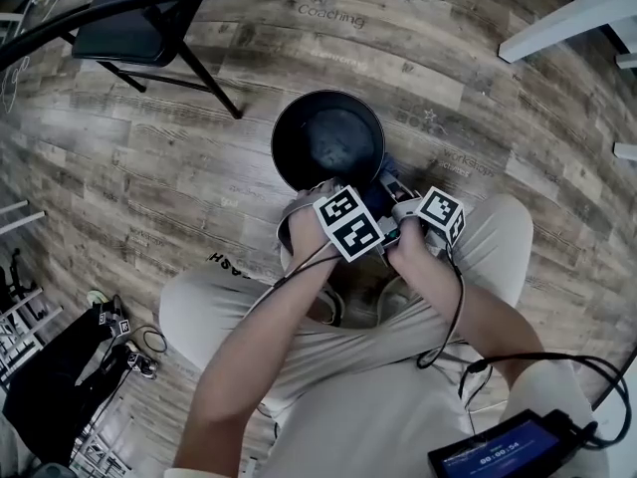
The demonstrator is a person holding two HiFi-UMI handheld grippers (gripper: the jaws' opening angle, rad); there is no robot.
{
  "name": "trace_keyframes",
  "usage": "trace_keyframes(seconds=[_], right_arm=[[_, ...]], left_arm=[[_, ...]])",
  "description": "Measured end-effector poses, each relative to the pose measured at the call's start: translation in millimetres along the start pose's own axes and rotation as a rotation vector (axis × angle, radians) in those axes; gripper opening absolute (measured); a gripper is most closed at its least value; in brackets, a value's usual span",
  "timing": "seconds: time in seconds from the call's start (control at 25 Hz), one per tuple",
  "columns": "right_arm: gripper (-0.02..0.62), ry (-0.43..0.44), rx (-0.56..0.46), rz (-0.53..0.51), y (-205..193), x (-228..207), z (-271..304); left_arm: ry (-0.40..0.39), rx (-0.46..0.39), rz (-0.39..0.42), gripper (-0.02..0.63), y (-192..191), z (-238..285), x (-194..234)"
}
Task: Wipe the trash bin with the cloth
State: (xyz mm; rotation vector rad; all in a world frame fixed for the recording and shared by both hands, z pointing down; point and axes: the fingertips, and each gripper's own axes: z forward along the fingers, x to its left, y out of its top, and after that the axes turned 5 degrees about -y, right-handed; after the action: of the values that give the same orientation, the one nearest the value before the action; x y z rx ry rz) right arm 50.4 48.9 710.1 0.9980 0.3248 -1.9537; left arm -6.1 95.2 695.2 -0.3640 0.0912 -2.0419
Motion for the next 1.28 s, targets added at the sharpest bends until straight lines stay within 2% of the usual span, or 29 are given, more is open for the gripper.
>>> trace_keyframes(seconds=[0.24, 0.64, 0.84, 1.0, 1.08, 1.16, 1.28], right_arm=[[0.069, -0.101, -0.016, 0.025, 5.0, -45.4, 32.0], [0.069, -0.286, 0.006, -0.104, 19.6, -117.7, 89.7], [0.069, -0.343, 0.014, -0.156, 25.7, -137.1, 104.8], [0.069, -0.385, 0.037, -0.273, 29.6, -136.5, 108.7], [0.069, -0.41, 0.033, -0.266, 29.7, -129.5, 100.5], [0.069, -0.41, 0.027, -0.242, 26.8, -116.2, 88.4], [0.069, -0.356, 0.027, -0.252, 19.1, -83.2, 64.1]], left_arm=[[0.003, -0.015, -0.007, 0.018, 5.5, 0.9, -0.3], [0.003, -0.069, -0.053, 0.018, 14.5, 0.2, 1.0], [-0.015, -0.136, -0.127, 0.018, 25.8, -4.7, 0.5], [-0.064, -0.221, -0.219, 0.018, 36.2, -11.8, 2.3], [-0.085, -0.258, -0.245, 0.02, 40.1, -16.1, 4.5], [-0.09, -0.259, -0.224, 0.082, 39.3, -19.6, 6.0], [-0.087, -0.197, -0.143, 0.175, 33.0, -20.9, 3.5]])
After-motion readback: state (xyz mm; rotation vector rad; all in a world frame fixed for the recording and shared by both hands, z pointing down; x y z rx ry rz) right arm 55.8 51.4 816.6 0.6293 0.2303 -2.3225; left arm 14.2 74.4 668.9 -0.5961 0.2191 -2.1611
